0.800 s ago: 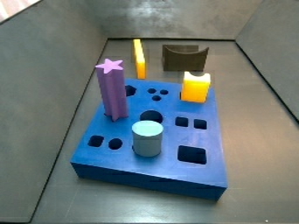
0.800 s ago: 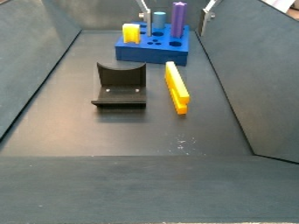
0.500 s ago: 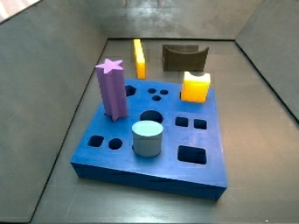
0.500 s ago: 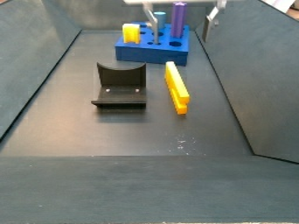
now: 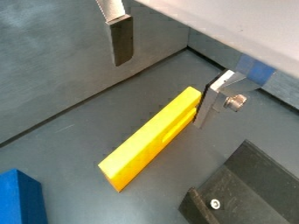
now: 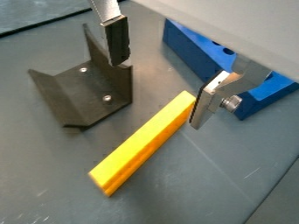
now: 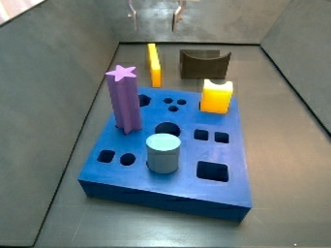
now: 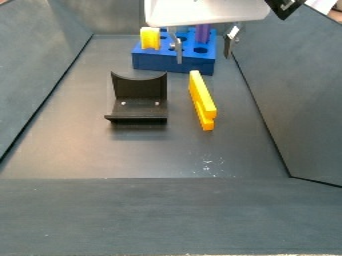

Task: Pick up the double-square object. Move up. Place the double-square object on the fixture. Regrasp the double-square object. Move to above the board. Insert the double-square object.
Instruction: Pick up the double-square object.

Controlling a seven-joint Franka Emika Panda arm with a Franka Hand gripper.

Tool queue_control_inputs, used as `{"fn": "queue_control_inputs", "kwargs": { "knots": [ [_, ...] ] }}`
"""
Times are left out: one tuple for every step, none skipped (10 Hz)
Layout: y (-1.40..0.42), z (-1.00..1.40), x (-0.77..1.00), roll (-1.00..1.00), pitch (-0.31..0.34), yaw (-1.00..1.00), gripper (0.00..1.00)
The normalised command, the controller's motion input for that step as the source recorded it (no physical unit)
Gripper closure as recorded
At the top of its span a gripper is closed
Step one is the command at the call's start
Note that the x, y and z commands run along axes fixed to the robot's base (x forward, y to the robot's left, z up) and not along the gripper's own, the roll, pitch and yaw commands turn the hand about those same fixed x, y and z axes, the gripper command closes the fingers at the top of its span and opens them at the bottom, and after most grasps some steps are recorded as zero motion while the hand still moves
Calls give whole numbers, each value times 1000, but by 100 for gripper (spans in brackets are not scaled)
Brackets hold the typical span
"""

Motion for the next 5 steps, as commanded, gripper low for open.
{"fn": "queue_control_inputs", "kwargs": {
  "knots": [
    [-480, -1000, 31, -3, -33, 0, 0],
    [-214, -614, 23, -29, 0, 0, 0],
    [-14, -77, 0, 14, 0, 0, 0],
    [209, -594, 71, 123, 214, 14, 0],
    [469, -720, 0, 21, 163, 0, 0]
  ]
}}
